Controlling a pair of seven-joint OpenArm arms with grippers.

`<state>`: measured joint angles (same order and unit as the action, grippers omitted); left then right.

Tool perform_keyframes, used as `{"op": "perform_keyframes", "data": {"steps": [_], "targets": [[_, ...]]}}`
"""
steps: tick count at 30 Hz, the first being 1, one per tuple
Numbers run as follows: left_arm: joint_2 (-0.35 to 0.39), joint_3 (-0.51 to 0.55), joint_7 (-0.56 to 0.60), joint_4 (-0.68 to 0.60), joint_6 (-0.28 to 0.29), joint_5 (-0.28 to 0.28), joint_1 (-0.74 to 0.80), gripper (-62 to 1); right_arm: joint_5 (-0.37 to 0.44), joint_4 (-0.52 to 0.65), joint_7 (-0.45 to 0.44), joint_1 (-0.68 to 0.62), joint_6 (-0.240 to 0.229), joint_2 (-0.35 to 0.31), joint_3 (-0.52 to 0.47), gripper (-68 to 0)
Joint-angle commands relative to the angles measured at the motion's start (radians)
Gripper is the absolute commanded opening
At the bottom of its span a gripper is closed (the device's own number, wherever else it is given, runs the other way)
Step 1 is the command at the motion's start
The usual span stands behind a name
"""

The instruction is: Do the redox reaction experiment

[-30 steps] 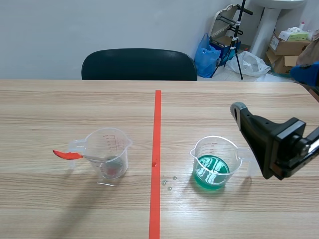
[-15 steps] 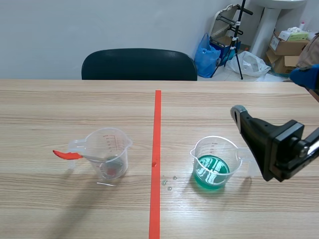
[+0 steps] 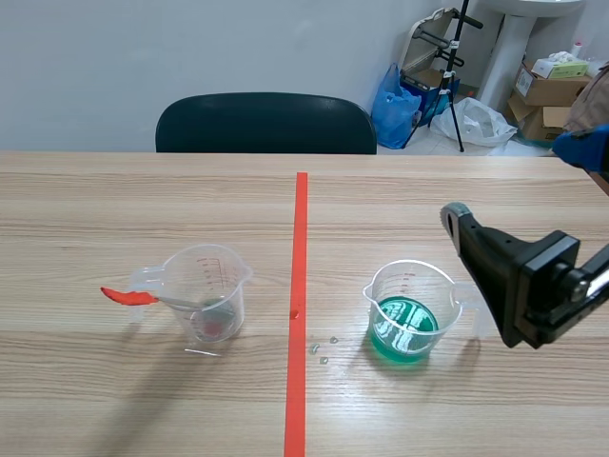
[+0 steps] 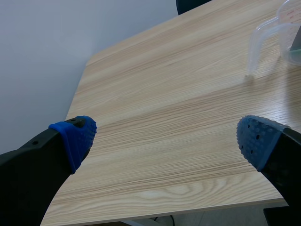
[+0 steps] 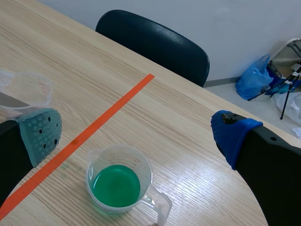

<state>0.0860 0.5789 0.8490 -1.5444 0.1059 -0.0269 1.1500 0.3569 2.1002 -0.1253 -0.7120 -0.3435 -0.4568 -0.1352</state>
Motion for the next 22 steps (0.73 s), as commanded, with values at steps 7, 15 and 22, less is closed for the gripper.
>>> {"op": "perform_keyframes", "data": {"steps": [7,15,22], "targets": [[-0.005,0.001,0.018,-0.014,-0.002,-0.006,0.011,1.4,0.014,0.014,-0.014,0.011,0.007,-0.003,0.001,0.4],[-0.005,0.001,0.018,-0.014,-0.002,-0.006,0.011,1.4,0.014,0.014,-0.002,0.011,0.007,-0.003,0.001,0.4],[-0.005,0.001,0.018,-0.014,-0.002,-0.006,0.011,1.4,0.014,0.014,-0.002,0.011,0.007,-0.003,0.001,0.4]]}}
